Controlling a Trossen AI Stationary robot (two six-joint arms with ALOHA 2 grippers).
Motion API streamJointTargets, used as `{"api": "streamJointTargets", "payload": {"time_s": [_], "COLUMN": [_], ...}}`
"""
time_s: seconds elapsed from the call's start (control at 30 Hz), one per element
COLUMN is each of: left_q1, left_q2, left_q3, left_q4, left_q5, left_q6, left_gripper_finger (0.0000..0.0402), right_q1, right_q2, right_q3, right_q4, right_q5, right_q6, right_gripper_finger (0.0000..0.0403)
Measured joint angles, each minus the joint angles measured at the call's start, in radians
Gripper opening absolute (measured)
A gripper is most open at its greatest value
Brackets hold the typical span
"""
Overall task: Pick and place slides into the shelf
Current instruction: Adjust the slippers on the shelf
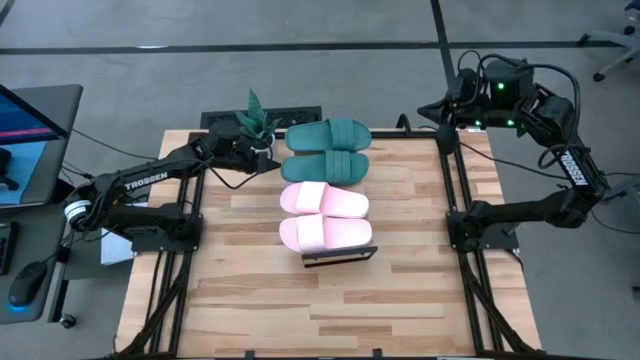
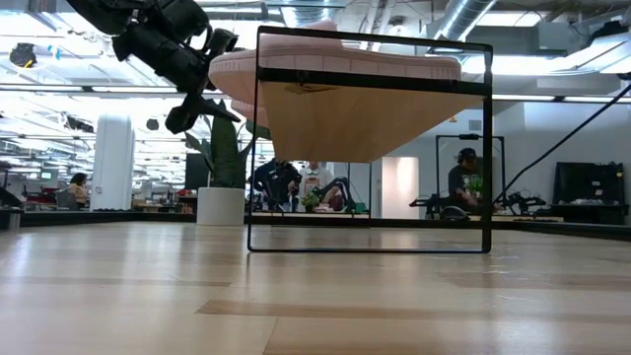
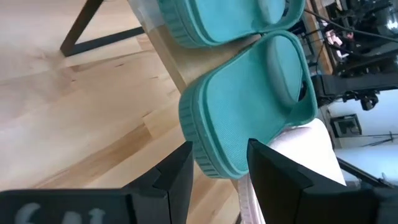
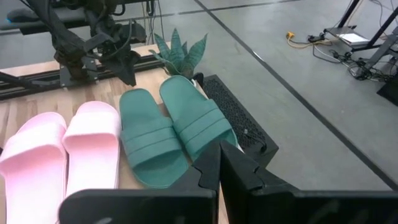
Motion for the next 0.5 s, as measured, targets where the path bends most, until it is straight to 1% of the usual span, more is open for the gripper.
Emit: {"api": "streamJointTargets", "payload": {"time_s": [0.37, 0.5], "left_q1": [-0.024, -0.023], "left_q2": [0.000, 0.000], "left_q3": [0.000, 0.000], "left_q4": [-0.030, -0.026], "left_q5": [-0.102, -0.111], "left_q6": [0.037, 0.055], "left_gripper_finger": [0.0140, 0.0140], "right_q1": [0.000, 0.000], "right_q2": [0.002, 0.008], "right_q3": [0.000, -0.012], "right_q4": [-0.019, -0.044], "right_q5": [0.000, 0.000], "right_q6": [0.000, -0.004], "right_gripper_finger": [0.0000, 0.0000]}}
